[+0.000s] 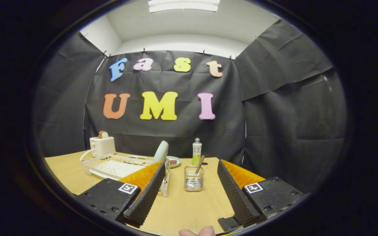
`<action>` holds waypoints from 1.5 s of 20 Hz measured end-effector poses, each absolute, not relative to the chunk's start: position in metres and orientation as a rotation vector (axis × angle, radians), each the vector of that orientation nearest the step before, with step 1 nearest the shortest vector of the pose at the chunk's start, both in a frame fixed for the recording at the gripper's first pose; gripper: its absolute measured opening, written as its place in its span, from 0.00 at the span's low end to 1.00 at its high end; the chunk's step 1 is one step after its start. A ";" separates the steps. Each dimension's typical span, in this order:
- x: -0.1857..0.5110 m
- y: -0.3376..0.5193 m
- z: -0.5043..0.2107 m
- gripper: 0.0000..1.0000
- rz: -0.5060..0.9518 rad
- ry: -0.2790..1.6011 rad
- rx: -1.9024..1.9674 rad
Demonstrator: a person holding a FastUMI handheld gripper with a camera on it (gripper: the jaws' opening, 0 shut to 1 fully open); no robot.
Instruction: Take the plate from the dish rack, then take the spoon from the basket and place it into the plate.
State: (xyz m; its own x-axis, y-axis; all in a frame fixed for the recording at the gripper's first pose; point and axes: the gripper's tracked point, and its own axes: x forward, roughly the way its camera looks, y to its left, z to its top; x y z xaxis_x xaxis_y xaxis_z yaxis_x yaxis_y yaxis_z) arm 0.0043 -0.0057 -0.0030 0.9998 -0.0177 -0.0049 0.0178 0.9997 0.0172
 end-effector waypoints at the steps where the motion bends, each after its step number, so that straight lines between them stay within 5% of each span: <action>1: 0.005 -0.005 -0.003 1.00 -0.017 0.006 0.019; 9: 0.031 0.012 0.030 1.00 0.074 0.049 -0.019; 16: 0.093 0.049 0.062 1.00 0.271 0.333 -0.012; 23: 0.181 0.068 0.100 1.00 0.245 0.565 -0.026; 30: 0.239 0.097 0.056 1.00 0.214 0.874 -0.123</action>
State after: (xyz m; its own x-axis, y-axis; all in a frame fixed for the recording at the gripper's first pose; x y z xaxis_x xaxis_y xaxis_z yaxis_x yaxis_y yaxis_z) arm 0.2394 0.0969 0.0556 0.6219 0.1357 -0.7713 -0.2360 0.9716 -0.0194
